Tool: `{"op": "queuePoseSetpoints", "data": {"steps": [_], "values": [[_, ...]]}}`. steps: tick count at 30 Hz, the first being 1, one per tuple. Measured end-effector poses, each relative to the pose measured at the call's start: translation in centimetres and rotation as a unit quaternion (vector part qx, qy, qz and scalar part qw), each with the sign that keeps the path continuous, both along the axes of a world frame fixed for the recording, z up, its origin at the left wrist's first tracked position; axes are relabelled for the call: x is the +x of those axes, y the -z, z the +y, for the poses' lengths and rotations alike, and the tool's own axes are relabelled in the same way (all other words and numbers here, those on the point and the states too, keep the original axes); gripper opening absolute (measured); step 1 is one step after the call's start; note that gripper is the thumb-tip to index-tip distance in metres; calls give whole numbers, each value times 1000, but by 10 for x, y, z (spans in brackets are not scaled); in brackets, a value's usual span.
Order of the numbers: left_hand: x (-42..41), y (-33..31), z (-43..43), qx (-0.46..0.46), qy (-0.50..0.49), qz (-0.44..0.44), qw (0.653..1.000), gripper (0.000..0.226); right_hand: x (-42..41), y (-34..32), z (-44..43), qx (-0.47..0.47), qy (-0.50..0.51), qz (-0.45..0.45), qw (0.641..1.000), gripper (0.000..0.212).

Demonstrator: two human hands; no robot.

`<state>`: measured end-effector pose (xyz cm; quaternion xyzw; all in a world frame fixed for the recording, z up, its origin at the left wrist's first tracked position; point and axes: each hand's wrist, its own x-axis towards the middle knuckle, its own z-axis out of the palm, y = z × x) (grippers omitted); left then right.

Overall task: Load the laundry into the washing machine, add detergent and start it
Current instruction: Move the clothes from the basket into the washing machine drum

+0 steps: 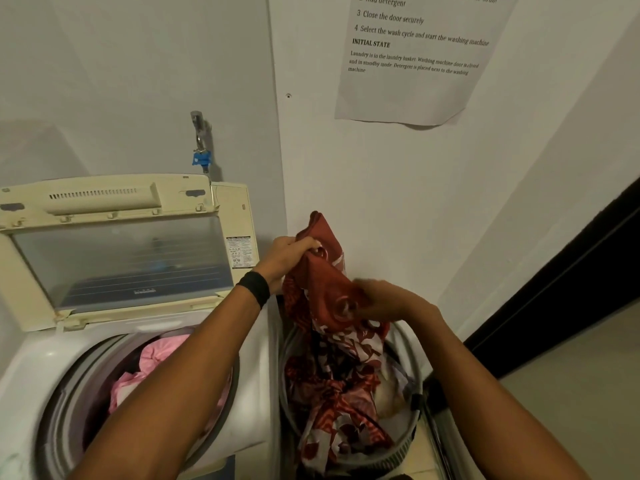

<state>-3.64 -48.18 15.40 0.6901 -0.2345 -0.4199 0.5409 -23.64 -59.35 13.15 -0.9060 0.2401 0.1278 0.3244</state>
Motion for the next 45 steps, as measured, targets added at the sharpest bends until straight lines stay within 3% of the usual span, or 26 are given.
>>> {"op": "queuePoseSetpoints", "data": {"steps": [2,5,9,13,18,20,23,26,30,32,35,38,40,45], "values": [[3,0,7,-5,-1,-5,1000,15,-13,12,-5,-29,2,38,999,28],[6,8,14,-1,14,-30,999,14,-19,5,-6,-7,19,-80,997,12],[3,4,16,15,90,-36,995,11,-3,-26,-2,-69,2,-218,973,9],[-6,2,14,-4,140,-38,989,22,17,-35,-7,-169,32,-274,946,17],[-3,10,18,1,159,7,987,69,29,-20,4,-187,72,-288,936,24],[0,13,18,16,187,-11,982,68,32,-15,8,-179,79,-296,935,23],[2,17,12,26,147,-22,989,56,36,-11,12,-149,79,-305,937,21],[1,16,10,13,120,-23,992,37,30,-9,5,-107,96,-271,952,28],[14,16,13,19,69,15,997,39,3,-4,-24,-59,73,-70,993,38],[18,17,13,32,63,13,997,39,-9,0,-31,-48,84,-35,995,33],[10,17,9,40,16,5,999,35,-7,-7,-25,-61,165,-123,977,39],[-1,24,1,40,-26,-28,998,37,7,-19,-11,-109,307,-254,910,45],[-9,25,-4,35,-33,-25,999,45,17,-22,2,-124,362,-294,876,44],[-33,22,-14,20,-32,-3,999,58,39,-6,33,-27,317,-341,884,25]]}}
